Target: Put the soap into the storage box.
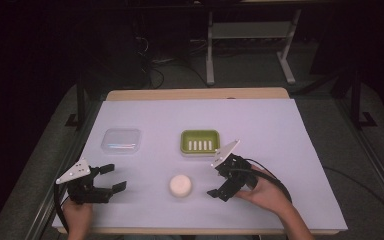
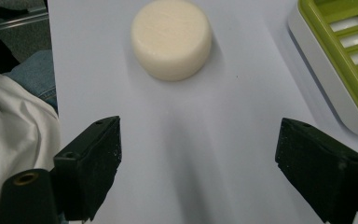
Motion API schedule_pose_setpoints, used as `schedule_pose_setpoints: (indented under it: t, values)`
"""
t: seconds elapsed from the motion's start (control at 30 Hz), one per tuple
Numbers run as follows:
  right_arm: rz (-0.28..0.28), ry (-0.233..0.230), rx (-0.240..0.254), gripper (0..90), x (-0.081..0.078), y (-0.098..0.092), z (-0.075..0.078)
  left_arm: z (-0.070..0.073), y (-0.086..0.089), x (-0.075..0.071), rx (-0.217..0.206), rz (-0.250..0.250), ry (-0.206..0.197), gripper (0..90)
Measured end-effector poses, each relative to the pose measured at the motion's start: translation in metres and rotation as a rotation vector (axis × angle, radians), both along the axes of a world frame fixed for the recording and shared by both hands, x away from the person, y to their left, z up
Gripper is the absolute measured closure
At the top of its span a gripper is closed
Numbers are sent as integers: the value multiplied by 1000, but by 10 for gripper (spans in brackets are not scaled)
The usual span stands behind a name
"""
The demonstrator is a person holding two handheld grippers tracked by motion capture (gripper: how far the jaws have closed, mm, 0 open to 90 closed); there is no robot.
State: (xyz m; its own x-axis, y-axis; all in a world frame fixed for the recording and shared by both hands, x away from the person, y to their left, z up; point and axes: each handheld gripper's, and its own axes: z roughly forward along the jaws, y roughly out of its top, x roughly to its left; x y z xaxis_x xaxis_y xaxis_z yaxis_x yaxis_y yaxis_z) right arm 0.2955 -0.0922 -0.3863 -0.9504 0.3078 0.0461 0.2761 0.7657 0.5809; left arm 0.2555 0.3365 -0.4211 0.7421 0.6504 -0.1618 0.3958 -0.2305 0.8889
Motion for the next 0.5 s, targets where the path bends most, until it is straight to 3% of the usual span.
schedule_pose_setpoints:
  t: [0.5]
  values:
    - [50,2,-11,138,10,32,-1,0,0,0,-2,-1,-1,145]
